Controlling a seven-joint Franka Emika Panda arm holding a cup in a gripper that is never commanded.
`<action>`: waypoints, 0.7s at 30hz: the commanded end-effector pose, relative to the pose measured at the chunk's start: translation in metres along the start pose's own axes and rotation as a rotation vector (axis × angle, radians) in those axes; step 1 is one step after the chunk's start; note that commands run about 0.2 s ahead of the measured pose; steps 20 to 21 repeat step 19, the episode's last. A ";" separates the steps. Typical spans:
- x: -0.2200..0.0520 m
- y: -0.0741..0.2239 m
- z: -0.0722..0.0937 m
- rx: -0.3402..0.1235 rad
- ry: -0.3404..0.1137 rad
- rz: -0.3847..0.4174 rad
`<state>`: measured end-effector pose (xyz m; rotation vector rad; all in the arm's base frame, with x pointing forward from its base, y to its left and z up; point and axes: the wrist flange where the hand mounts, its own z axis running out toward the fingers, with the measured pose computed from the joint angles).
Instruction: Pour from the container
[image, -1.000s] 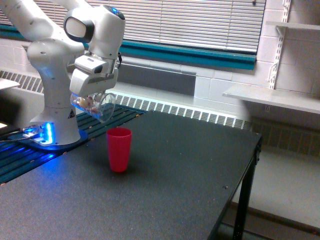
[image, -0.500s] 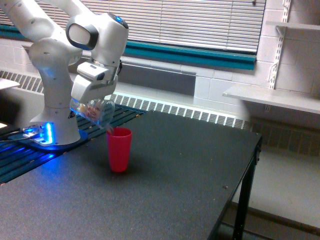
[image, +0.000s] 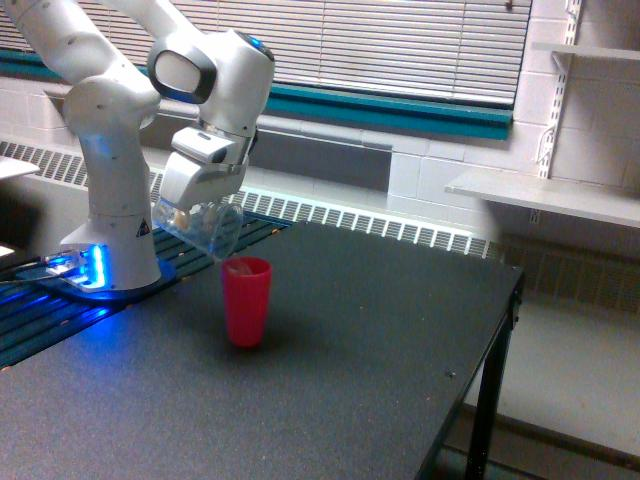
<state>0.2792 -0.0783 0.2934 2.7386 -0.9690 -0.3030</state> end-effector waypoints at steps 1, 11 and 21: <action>0.001 -0.011 -0.002 -0.009 0.017 -0.002; 0.003 -0.019 -0.007 -0.004 0.028 0.000; 0.015 -0.021 -0.021 0.013 0.094 0.013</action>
